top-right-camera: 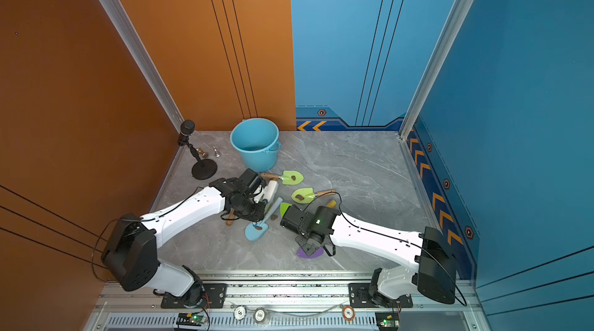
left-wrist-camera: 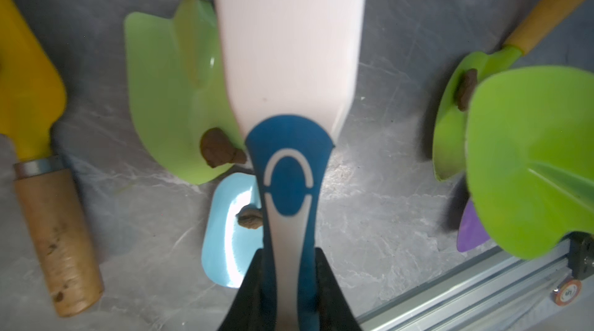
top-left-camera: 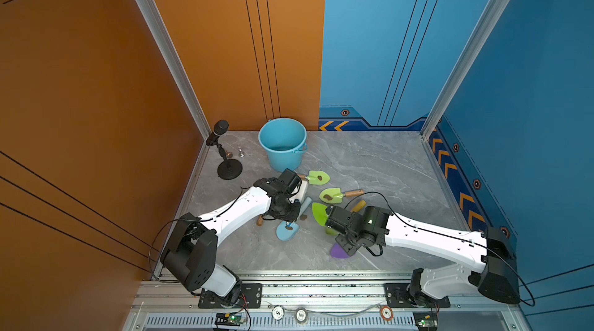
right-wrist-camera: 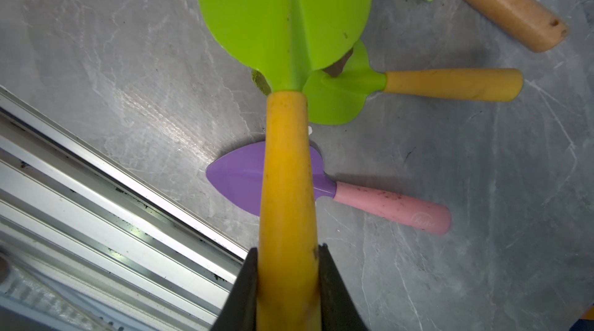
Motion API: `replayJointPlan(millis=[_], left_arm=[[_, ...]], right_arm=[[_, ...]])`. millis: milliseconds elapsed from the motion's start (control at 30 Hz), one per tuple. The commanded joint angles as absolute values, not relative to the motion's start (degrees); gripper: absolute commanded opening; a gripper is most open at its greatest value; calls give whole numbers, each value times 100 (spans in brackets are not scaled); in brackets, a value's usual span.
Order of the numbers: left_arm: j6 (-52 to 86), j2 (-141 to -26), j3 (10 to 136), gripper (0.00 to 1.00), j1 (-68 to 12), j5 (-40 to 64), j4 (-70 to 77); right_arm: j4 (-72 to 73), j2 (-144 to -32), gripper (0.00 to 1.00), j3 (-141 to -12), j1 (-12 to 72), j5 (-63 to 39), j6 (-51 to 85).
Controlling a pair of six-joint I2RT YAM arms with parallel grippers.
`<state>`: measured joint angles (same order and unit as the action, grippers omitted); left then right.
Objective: Brush the soil off the hand trowel and place it into the bucket
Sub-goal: Brush off the soil from the hand trowel.
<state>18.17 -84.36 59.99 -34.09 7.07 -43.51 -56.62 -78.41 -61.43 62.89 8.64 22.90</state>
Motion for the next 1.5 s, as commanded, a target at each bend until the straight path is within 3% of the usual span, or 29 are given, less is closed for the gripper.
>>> replayJointPlan(millis=[0, 133, 267, 467, 633, 867, 1167, 1467], left_arm=[[1508, -7649, 5985, 0, -3550, 719, -4401], [1614, -6700, 5546, 0, -3570, 828, -4025], [1834, -5792, 4669, 0, -3748, 1126, -2761], [1745, -5357, 4177, 0, -4447, 815, -1656], [1843, -5270, 3949, 0, -4721, 1028, -274], [1609, -4851, 3912, 0, -4767, 977, 155], [1143, -4073, 4161, 0, -4391, 1115, -904], [974, -4485, 4580, 0, -3980, 1867, -1139]], right_arm=[[-5278, -7631, 4, -5990, 5939, 338, 2292], [-4425, -7305, 4, -5788, 5161, -1372, 2509], [-3253, -6921, 4, -5365, 4223, -3633, 3383], [-1226, -6606, 5, -4888, 3422, -5665, 5283], [596, -6563, 5, -4677, 3346, -6225, 6822], [1598, -6471, 5, -4717, 3042, -6525, 7851], [1160, -6217, 5, -5275, 3005, -6730, 7876], [135, -5896, 5, -5814, 3168, -6999, 7388]])
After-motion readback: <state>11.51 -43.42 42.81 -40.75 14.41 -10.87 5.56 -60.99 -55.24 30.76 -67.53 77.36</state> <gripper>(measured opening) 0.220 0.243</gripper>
